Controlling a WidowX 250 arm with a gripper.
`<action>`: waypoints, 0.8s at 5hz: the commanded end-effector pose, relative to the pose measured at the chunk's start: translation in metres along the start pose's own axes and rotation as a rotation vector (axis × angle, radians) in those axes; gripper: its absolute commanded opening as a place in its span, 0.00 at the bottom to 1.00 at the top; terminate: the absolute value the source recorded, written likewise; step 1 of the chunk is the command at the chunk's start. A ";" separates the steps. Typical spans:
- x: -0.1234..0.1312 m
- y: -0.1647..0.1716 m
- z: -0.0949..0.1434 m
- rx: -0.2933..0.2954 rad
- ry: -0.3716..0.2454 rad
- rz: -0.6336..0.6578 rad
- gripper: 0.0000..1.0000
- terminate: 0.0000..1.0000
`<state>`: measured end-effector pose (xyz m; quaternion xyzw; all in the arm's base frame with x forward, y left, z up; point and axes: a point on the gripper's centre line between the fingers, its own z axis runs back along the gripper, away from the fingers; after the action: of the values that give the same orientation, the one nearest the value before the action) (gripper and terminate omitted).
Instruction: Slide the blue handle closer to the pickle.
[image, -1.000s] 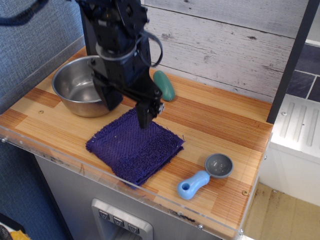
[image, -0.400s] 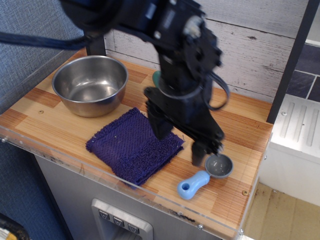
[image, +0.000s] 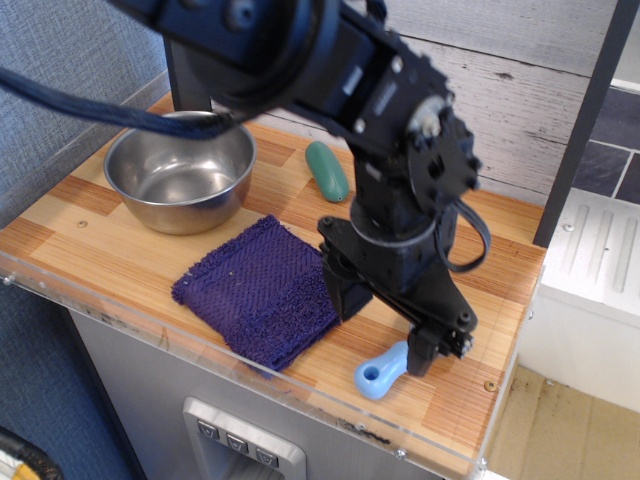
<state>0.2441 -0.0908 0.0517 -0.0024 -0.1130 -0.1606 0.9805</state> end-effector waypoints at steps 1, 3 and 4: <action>0.001 0.003 -0.023 0.026 0.018 -0.023 1.00 0.00; -0.004 0.003 -0.034 0.028 0.032 -0.032 0.00 0.00; -0.007 0.005 -0.033 0.033 0.028 -0.022 0.00 0.00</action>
<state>0.2437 -0.0860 0.0085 0.0190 -0.0837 -0.1696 0.9818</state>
